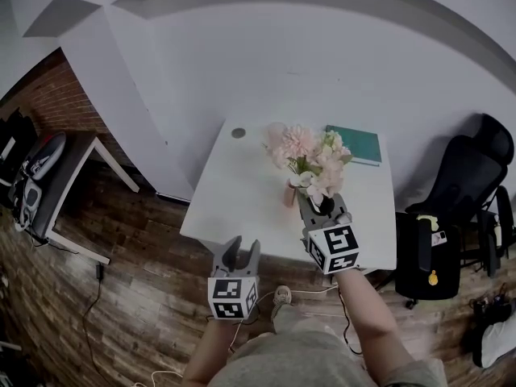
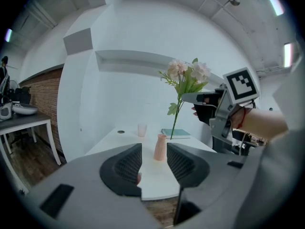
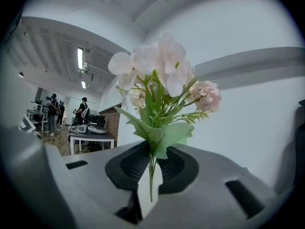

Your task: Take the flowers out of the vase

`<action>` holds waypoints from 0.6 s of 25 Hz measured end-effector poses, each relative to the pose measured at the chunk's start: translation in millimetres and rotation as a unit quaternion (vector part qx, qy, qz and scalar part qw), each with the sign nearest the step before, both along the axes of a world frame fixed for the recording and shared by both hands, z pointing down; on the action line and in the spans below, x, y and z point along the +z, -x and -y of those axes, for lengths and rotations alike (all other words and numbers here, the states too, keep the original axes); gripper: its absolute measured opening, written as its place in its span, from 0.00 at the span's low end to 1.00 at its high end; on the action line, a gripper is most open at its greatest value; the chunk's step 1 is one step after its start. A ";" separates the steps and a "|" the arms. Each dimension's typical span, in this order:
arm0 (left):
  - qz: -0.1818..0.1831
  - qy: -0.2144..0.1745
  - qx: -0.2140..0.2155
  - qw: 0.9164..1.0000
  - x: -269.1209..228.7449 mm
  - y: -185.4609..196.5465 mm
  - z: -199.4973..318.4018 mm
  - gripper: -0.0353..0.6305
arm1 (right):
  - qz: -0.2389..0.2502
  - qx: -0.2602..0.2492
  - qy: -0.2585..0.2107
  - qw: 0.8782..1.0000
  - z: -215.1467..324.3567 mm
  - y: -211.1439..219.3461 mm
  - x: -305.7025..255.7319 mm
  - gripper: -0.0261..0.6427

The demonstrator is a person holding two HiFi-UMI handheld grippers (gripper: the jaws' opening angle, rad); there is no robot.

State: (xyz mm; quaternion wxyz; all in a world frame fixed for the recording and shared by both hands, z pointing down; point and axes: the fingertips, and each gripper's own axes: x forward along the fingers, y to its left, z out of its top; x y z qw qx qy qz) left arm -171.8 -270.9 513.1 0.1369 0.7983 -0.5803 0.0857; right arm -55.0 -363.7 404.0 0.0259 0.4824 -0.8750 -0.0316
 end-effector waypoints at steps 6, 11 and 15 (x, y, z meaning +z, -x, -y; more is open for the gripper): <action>-0.002 -0.009 -0.010 1.000 -5.4 3.5 -33.7 0.26 | 0.006 -0.001 0.002 1.000 -42.4 0.8 1.2 0.11; -0.005 -0.016 -0.019 1.000 -8.0 4.4 -61.1 0.23 | 0.010 0.002 0.006 1.000 -80.0 -2.7 3.8 0.11; -0.006 -0.023 -0.024 0.999 -12.4 2.8 -81.9 0.20 | 0.012 0.005 0.012 1.000 -108.3 -6.3 8.1 0.11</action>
